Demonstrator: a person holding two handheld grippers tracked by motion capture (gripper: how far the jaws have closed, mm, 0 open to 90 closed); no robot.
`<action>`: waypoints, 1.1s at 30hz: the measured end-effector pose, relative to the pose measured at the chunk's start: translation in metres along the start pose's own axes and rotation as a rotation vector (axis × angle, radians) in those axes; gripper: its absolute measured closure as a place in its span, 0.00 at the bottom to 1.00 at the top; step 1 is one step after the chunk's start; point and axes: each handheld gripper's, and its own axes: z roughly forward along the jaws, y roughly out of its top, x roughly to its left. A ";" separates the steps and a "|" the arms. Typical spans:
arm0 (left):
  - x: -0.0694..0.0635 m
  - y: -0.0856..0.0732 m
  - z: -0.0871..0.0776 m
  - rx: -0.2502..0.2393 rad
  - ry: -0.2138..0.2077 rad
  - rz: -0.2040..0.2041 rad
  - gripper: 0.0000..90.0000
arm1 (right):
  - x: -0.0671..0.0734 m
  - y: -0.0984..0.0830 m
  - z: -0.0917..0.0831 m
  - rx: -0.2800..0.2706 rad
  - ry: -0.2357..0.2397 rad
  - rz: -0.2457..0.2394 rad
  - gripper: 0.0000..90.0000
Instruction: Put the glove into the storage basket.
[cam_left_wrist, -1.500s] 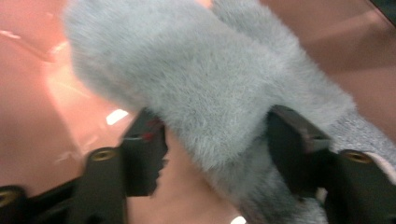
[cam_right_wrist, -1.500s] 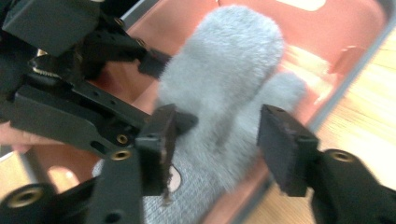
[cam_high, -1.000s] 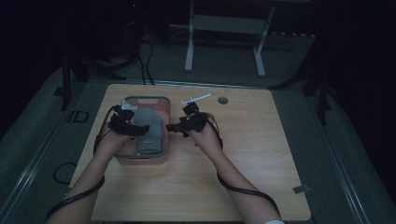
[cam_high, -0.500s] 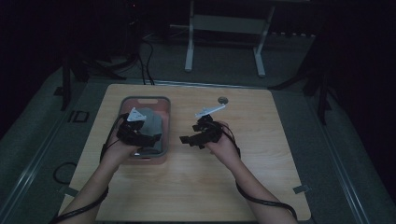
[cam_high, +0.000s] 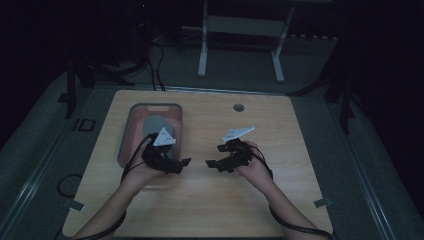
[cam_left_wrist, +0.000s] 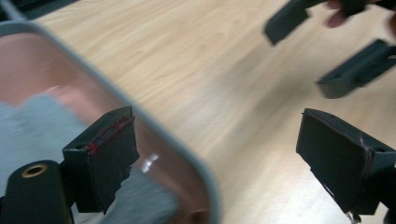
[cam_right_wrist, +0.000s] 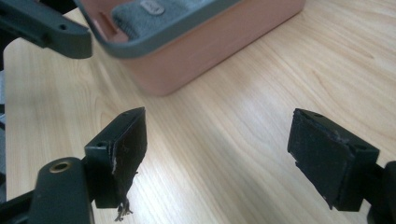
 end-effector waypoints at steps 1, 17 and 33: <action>0.000 0.000 0.000 0.000 0.000 0.000 0.14 | 0.000 0.000 0.000 0.000 0.000 0.000 0.22; -0.056 -0.013 0.036 -0.010 -0.124 0.108 0.14 | -0.012 -0.062 -0.026 -0.010 -0.029 -0.046 0.17; -0.081 -0.037 0.066 0.022 -0.202 0.148 0.14 | -0.010 -0.110 -0.044 -0.017 -0.068 -0.070 0.16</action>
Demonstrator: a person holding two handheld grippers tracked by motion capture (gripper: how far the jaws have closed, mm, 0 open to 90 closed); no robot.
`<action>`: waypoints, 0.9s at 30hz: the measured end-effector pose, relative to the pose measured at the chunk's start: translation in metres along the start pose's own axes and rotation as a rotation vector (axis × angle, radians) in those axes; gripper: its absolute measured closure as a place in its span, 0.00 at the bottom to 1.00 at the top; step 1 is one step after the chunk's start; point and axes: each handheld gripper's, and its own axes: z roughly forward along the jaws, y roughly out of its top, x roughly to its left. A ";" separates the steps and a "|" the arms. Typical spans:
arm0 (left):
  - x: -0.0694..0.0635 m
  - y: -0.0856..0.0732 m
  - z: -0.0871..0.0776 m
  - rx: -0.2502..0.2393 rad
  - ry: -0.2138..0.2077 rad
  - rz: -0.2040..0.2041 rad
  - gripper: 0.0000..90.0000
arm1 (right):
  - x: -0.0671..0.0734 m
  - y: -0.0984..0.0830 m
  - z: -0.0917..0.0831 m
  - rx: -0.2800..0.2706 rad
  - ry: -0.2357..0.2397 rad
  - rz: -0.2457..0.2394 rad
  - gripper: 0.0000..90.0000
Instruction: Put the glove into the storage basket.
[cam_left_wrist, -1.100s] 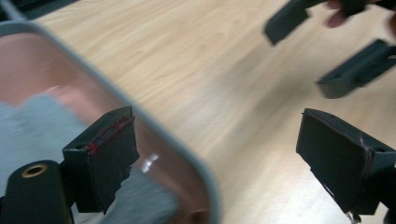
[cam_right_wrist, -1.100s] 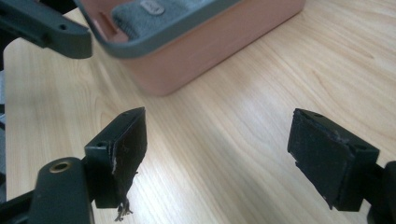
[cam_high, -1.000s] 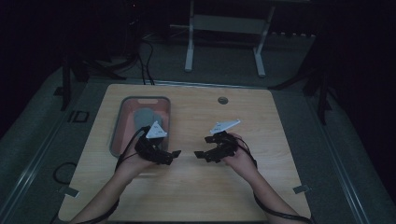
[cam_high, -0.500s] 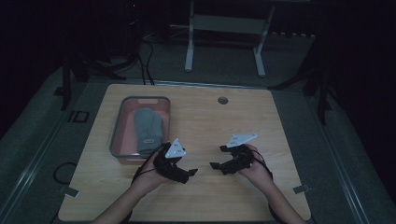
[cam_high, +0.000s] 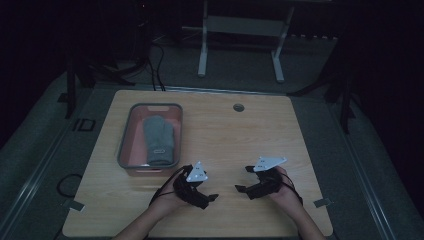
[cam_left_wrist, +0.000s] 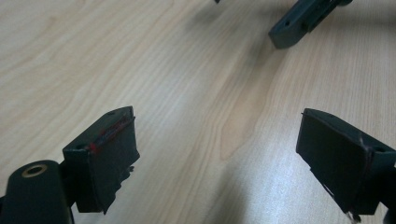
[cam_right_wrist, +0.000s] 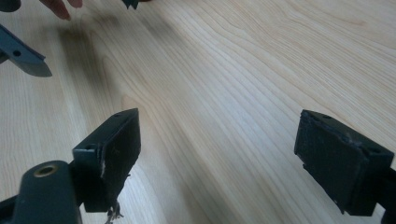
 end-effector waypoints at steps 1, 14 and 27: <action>-0.001 -0.001 0.001 0.001 -0.001 0.002 0.14 | 0.000 0.000 0.000 0.000 0.000 0.000 0.16; -0.010 -0.011 0.009 -0.002 -0.003 0.017 0.14 | -0.001 -0.045 -0.026 -0.020 -0.037 0.034 0.16; -0.015 -0.018 0.009 -0.064 0.005 -0.002 0.14 | -0.013 -0.074 -0.053 -0.064 -0.096 0.084 0.16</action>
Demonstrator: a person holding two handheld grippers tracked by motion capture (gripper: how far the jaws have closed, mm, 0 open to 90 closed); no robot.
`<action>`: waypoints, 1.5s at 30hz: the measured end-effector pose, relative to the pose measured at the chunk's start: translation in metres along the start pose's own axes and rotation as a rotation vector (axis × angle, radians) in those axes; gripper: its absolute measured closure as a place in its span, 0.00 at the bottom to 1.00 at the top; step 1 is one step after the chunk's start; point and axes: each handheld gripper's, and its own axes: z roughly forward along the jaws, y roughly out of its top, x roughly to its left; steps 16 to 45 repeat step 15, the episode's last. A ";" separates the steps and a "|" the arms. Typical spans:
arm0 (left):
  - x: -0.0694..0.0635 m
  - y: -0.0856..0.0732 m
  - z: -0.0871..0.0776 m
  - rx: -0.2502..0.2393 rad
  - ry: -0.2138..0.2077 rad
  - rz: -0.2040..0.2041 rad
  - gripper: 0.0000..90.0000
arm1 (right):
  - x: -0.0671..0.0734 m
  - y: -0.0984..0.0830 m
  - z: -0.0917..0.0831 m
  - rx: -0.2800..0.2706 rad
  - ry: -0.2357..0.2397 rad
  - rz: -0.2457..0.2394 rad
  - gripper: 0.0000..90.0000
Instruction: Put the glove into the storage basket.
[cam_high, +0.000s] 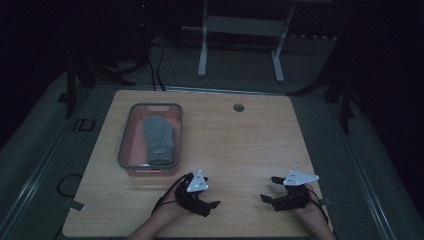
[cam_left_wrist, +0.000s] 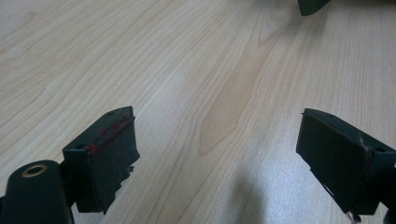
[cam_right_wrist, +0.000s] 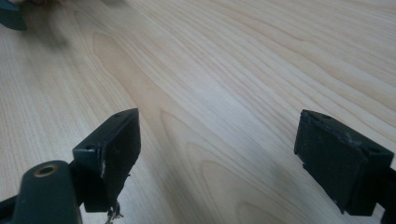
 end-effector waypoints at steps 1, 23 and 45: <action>0.000 0.000 0.000 -0.007 0.001 -0.004 0.14 | -0.001 -0.001 -0.001 -0.001 -0.005 0.000 0.16; 0.000 -0.003 -0.002 -0.042 0.014 -0.022 0.14 | -0.007 -0.005 -0.006 -0.015 -0.027 -0.019 0.16; 0.000 -0.003 -0.002 -0.042 0.014 -0.022 0.14 | -0.007 -0.005 -0.006 -0.015 -0.027 -0.019 0.16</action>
